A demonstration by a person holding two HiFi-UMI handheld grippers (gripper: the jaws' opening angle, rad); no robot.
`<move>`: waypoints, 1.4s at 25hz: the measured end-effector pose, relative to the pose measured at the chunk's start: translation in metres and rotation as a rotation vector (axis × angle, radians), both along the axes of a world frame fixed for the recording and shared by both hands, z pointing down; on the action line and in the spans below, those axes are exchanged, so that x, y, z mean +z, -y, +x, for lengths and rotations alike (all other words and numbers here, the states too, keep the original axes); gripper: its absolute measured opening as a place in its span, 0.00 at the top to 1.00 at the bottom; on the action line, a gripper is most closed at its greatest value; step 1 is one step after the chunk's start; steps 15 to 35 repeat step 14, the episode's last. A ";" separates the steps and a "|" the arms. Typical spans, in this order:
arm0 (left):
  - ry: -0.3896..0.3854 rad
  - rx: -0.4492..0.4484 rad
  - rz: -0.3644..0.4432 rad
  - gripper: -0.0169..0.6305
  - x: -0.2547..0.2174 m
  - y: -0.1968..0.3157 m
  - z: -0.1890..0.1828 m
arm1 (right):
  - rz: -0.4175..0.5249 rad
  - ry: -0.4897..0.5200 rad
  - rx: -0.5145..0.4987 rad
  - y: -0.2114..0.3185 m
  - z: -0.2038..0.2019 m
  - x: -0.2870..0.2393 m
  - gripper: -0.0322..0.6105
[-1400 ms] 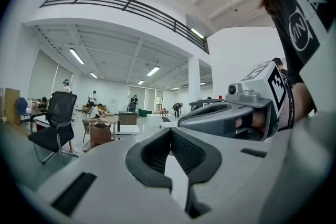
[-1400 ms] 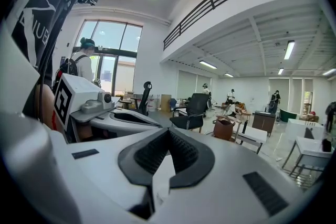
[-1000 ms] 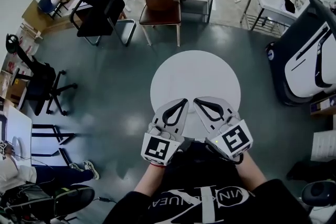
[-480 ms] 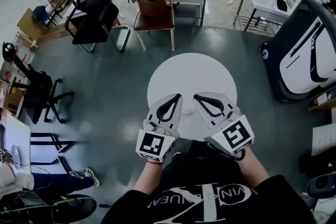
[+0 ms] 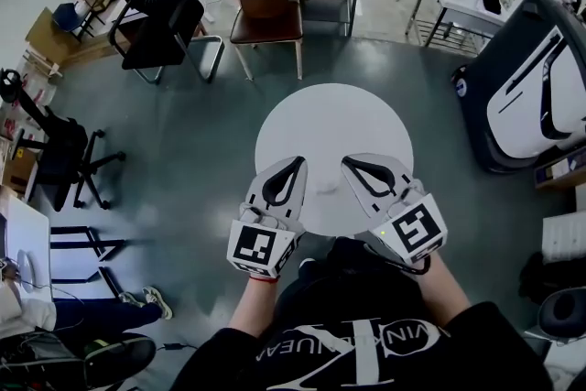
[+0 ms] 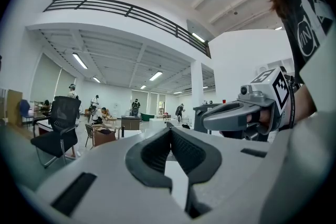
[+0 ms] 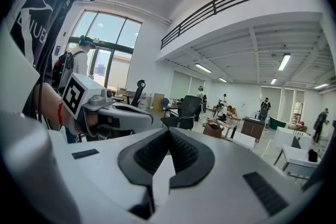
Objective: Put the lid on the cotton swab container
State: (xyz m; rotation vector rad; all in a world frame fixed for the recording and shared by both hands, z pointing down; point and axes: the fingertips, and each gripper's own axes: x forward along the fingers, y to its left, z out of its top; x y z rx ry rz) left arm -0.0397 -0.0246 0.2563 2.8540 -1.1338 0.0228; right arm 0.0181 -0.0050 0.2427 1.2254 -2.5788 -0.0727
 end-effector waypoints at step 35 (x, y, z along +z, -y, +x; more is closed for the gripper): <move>0.002 -0.018 -0.033 0.96 0.012 0.006 -0.008 | -0.029 -0.031 -0.023 0.003 -0.009 0.015 0.95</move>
